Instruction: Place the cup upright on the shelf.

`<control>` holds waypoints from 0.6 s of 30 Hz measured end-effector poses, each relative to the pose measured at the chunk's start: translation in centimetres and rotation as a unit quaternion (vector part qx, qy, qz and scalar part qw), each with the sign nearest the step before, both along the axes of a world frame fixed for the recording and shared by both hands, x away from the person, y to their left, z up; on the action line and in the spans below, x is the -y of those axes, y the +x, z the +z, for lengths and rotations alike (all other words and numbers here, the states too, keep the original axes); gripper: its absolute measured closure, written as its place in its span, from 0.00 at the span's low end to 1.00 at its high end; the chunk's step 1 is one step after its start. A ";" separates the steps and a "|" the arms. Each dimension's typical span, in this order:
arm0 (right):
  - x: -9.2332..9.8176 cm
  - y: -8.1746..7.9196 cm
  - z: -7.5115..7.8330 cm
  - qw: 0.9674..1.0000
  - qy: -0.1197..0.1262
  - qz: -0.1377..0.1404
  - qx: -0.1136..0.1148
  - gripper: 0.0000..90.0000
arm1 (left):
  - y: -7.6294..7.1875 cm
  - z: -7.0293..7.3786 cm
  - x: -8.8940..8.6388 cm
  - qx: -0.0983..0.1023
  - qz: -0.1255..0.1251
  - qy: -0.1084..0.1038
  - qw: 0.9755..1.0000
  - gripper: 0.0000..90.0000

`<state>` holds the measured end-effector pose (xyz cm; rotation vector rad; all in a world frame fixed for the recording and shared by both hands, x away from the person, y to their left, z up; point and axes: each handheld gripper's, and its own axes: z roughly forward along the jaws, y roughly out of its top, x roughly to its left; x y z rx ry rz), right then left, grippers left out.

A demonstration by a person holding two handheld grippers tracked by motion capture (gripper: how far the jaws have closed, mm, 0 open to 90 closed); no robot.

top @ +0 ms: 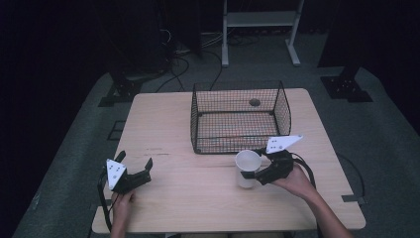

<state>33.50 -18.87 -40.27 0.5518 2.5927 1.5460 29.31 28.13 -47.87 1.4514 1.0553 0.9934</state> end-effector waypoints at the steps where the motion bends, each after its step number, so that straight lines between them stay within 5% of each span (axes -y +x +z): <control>1: 0.0 0.1 0.1 1.000 -0.001 0.001 -0.002 0.21 | 0.0 0.0 0.0 0.000 0.000 -0.001 1.000 0.00; 18: 0.5 1.9 2.5 1.000 0.018 0.009 -0.010 0.21 | 0.0 0.0 0.0 -0.001 0.005 -0.004 1.000 0.00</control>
